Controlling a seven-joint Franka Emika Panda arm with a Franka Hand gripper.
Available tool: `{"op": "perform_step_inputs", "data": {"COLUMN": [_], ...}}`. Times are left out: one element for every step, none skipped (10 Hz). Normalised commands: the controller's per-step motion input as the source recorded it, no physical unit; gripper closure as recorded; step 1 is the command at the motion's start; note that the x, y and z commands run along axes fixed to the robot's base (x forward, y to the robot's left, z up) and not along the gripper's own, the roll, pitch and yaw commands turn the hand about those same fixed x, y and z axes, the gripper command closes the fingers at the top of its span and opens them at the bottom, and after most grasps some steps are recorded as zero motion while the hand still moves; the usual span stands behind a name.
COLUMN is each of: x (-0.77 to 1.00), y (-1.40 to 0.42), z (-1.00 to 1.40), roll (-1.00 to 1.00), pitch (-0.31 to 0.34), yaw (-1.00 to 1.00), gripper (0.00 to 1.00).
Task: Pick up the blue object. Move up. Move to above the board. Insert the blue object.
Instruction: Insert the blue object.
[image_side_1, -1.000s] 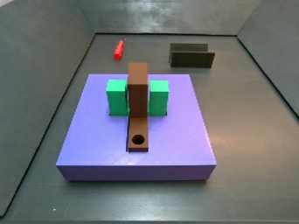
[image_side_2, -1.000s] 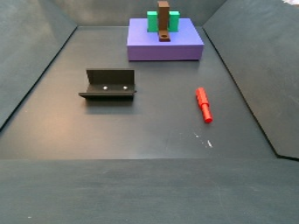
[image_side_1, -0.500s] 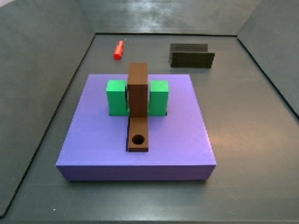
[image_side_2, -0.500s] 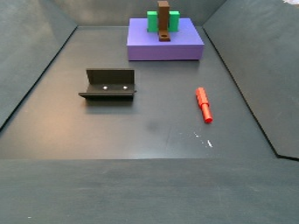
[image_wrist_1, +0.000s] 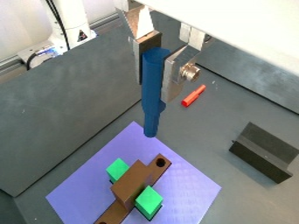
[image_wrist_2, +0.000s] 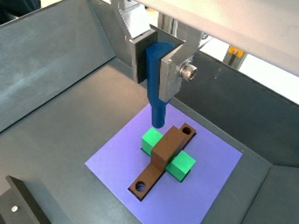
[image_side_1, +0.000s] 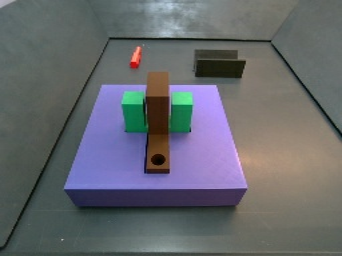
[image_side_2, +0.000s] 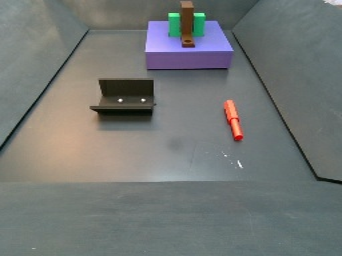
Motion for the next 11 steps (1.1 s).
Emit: {"op": "perform_step_inputs", "data": {"x": [0.15, 0.10, 0.09, 0.20, 0.26, 0.27, 0.21, 0.07, 0.00, -0.05, -0.08], "y": [-0.66, -0.95, -0.93, -0.84, -0.84, -0.78, -0.69, -0.64, -0.52, -0.39, -0.24], "z": [-0.40, -0.70, -0.83, -0.84, -0.68, -0.57, -0.65, -0.75, -0.67, -0.55, -0.44], "roll": [-0.01, 0.03, 0.11, 0.17, 0.17, 0.16, 0.15, 0.11, 0.07, 0.05, 0.05], "pitch": [-0.066, -0.123, -0.113, -0.066, 0.000, 0.003, 0.000, 0.000, 0.000, -0.003, -0.019], "yaw": [0.00, 0.05, 0.10, 0.07, 0.04, 0.03, 0.02, 0.00, 0.00, 0.01, 0.00], "gripper": [1.00, 1.00, 1.00, 1.00, 1.00, 1.00, 1.00, 1.00, 1.00, 1.00, 1.00]}}
